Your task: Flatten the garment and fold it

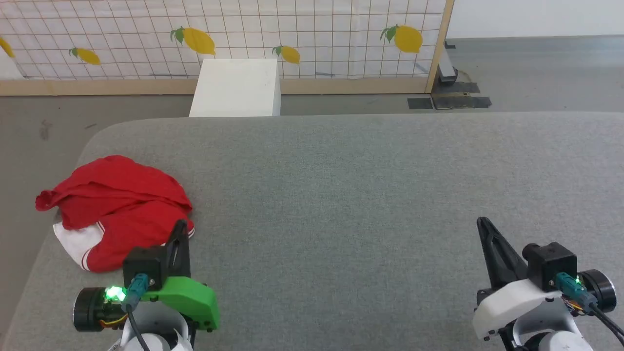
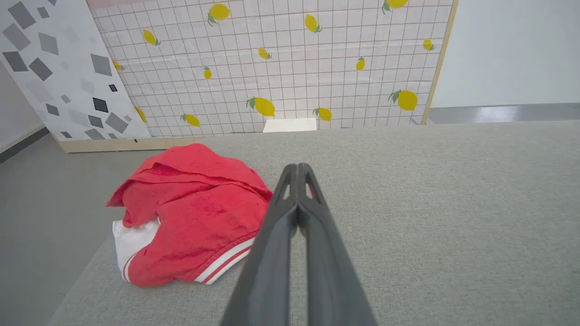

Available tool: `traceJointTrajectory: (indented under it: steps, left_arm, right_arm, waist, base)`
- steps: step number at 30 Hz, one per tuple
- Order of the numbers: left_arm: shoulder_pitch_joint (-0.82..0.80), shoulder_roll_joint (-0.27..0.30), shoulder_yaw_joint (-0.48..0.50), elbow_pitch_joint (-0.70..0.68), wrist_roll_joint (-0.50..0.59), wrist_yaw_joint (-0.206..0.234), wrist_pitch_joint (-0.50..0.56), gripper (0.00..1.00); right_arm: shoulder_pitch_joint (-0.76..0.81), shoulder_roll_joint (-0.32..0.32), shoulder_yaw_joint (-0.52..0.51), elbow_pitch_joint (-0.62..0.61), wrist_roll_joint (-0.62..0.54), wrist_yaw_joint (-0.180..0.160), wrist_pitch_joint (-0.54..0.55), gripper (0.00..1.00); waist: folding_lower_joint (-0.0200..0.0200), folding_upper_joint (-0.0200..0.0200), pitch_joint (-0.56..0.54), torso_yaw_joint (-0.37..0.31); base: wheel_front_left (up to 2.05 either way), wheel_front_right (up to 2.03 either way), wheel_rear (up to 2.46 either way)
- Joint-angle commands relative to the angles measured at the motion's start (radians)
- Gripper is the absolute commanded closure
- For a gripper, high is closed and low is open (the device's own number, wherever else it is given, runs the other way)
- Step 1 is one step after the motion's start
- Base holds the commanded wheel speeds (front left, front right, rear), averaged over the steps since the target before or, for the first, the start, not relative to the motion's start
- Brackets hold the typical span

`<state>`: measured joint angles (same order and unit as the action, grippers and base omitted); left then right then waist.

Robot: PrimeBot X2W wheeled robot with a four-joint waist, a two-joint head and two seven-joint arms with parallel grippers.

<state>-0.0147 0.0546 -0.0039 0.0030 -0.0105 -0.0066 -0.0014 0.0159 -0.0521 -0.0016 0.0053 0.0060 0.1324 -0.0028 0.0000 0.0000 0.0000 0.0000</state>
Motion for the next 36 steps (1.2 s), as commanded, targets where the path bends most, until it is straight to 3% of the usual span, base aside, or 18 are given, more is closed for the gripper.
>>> traceJointTrajectory:
  steps: [1,25,26,36]
  left_arm:
    - [0.015,-0.004,0.004,-0.003,0.01,0.007,0.001,1.0]
    - [0.015,-0.004,0.004,-0.003,0.01,0.007,0.001,1.0]
    - [0.0,0.0,0.0,0.0,0.0,0.0,0.0,0.0]
    - [-0.006,0.0,-0.014,0.012,-0.005,0.011,-0.013,0.0]
  right_arm:
    - [-0.016,0.002,0.002,-0.005,-0.006,-0.002,0.003,1.0]
    - [-0.016,0.002,0.002,-0.005,-0.006,-0.002,0.003,1.0]
    - [0.0,0.0,0.0,0.0,0.0,0.0,0.0,0.0]
    - [0.001,0.0,-0.006,0.005,0.007,0.0,-0.011,0.0]
  waist:
    - [0.0,0.0,0.0,0.0]
    - [0.0,0.0,0.0,0.0]
    - [0.0,0.0,0.0,0.0]
    - [0.0,0.0,0.0,0.005]
  base:
    - [0.0,0.0,0.0]
    - [0.0,0.0,0.0]
    - [0.0,0.0,0.0]
    - [0.0,0.0,0.0]
